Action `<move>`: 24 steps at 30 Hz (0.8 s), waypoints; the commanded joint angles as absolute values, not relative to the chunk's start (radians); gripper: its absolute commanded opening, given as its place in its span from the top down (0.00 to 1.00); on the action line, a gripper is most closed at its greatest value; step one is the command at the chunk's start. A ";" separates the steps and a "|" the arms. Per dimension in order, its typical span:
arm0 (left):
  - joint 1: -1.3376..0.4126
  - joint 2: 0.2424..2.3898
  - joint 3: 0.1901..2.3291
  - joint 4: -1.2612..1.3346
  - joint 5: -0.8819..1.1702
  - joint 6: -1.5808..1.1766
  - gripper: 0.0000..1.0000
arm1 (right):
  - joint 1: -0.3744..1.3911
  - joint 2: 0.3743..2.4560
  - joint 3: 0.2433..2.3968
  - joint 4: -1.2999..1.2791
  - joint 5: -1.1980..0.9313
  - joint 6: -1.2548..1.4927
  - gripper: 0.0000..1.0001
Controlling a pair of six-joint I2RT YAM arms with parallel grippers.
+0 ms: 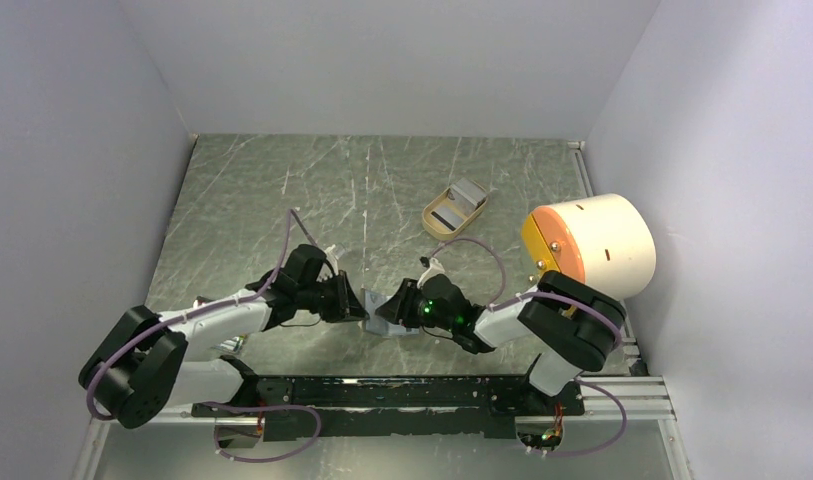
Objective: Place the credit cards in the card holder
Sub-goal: Insert the credit card into the card holder.
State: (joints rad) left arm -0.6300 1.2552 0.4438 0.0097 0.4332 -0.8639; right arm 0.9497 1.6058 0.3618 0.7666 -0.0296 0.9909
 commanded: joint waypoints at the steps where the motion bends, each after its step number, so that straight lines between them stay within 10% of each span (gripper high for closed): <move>1: -0.634 1.210 0.460 -0.006 0.408 -0.874 0.84 | 0.959 1.624 0.369 0.849 -0.071 1.002 0.62; 24: -0.662 1.254 0.526 -0.015 0.417 -0.862 0.65 | 0.956 1.346 0.337 0.528 0.102 0.898 0.56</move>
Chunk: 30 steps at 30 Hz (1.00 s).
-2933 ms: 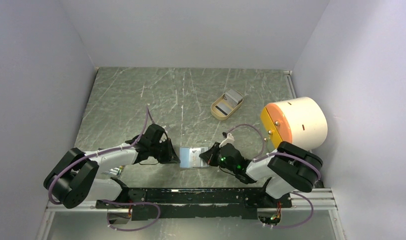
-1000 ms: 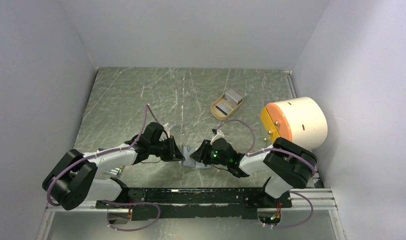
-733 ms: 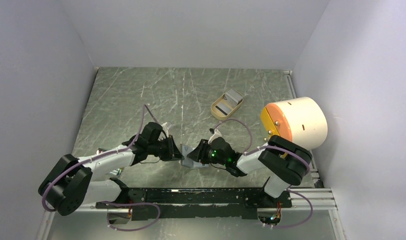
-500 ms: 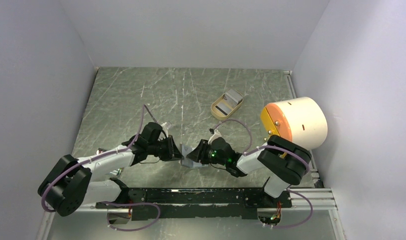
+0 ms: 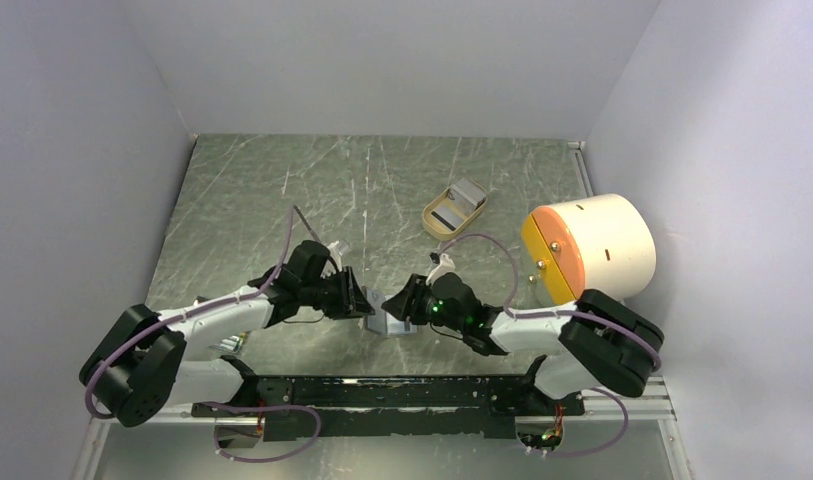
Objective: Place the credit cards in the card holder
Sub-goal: Insert the credit card into the card holder, then close the card holder at the center of the board.
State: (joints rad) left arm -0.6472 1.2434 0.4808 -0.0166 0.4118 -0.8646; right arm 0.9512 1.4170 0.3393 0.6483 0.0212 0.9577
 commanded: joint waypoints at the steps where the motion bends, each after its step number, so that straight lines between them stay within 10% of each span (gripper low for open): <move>1: -0.665 1.257 0.534 -0.017 0.416 -0.860 0.65 | 0.957 1.321 0.346 0.483 0.124 0.878 0.56; 30: -0.754 1.510 0.716 0.071 0.452 -0.840 0.60 | 0.956 1.057 0.469 -0.018 0.341 0.803 0.48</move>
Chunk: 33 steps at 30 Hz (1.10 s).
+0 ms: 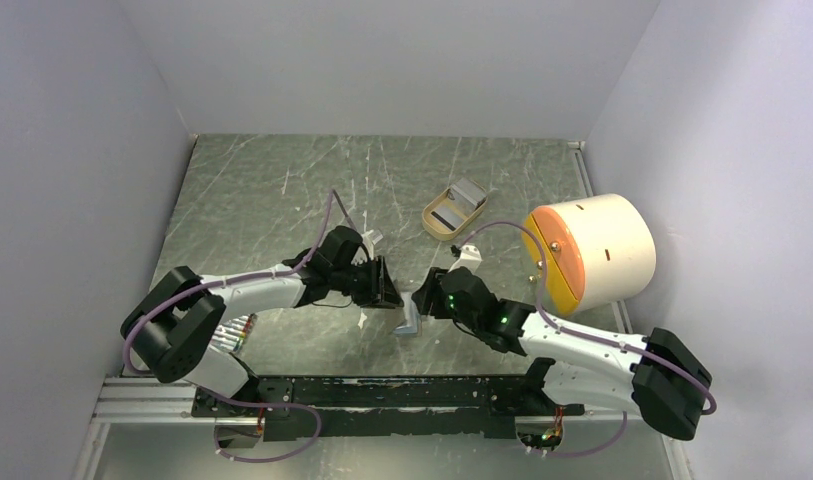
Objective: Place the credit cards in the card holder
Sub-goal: Close the card holder at the center of the board.
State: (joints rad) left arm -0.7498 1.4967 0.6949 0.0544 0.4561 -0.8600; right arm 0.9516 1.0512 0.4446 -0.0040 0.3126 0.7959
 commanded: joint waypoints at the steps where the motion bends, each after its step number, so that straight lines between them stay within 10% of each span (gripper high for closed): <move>1: -0.755 1.512 0.721 0.070 0.454 -0.838 0.59 | 0.956 1.059 0.468 -0.011 0.336 0.803 0.48; 21: -0.756 1.408 0.728 -0.008 0.361 -0.819 0.55 | 0.957 1.128 0.484 0.000 0.329 0.835 0.48; 33: -0.755 1.502 0.750 0.086 0.443 -0.844 0.70 | 0.956 1.016 0.418 0.078 0.218 0.884 0.47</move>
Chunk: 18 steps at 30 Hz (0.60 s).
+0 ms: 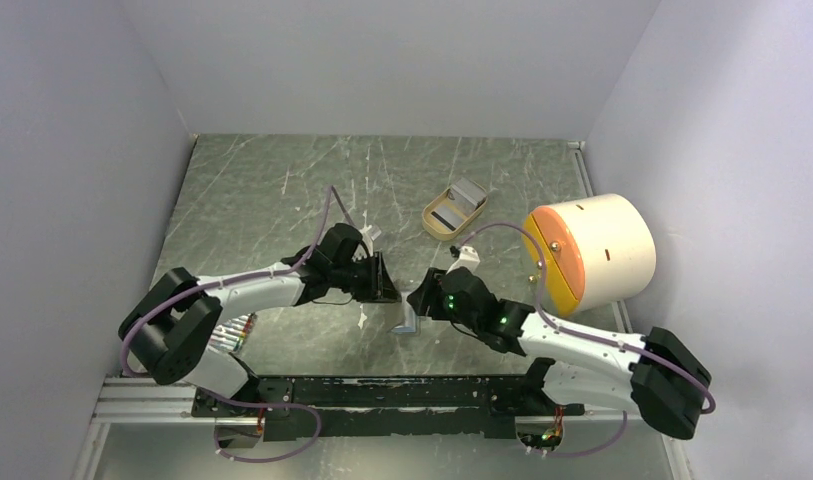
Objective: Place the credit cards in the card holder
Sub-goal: Close the card holder at the center of the board.
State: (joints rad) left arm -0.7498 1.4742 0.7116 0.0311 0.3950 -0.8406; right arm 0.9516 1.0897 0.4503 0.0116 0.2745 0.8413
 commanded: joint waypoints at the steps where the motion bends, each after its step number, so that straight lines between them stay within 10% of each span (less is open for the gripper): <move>1: -0.755 1.517 0.763 0.077 0.441 -0.841 0.71 | 0.957 0.997 0.408 0.089 0.205 0.895 0.48; 9: -0.754 1.580 0.797 0.073 0.460 -0.847 0.81 | 0.958 1.048 0.356 0.270 0.091 0.939 0.75; 18: -0.752 1.550 0.799 0.032 0.424 -0.856 0.79 | 0.960 1.172 0.367 0.252 0.105 0.957 0.76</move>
State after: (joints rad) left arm -0.7498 1.5757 0.7708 0.0483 0.4339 -0.8532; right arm 0.9543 1.1419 0.3664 0.2565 0.0887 0.9436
